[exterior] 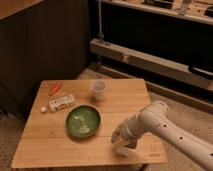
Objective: Place the eraser on the white sponge
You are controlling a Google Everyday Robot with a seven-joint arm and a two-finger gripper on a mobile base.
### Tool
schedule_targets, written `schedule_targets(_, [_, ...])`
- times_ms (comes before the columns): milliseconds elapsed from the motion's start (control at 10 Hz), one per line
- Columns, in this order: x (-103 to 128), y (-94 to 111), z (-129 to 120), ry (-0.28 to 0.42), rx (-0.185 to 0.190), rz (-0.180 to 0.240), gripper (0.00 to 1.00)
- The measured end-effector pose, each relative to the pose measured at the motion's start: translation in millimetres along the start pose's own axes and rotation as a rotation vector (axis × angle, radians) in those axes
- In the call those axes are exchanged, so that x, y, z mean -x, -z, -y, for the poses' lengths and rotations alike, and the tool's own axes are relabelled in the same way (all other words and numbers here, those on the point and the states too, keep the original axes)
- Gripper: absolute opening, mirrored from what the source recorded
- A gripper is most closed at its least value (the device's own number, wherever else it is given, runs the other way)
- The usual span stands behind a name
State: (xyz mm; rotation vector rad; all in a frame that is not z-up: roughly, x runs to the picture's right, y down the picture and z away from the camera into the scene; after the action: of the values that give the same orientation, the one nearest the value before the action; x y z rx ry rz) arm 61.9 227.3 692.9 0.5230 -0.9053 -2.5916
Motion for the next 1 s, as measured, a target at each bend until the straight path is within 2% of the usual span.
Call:
schedule_targets(200, [0.1,-0.4,-0.5,-0.007,-0.011,0.000,0.80])
schedule_targets(1000, [-2.4,-0.5,0.5,-0.001,-0.013,0.002,0.80])
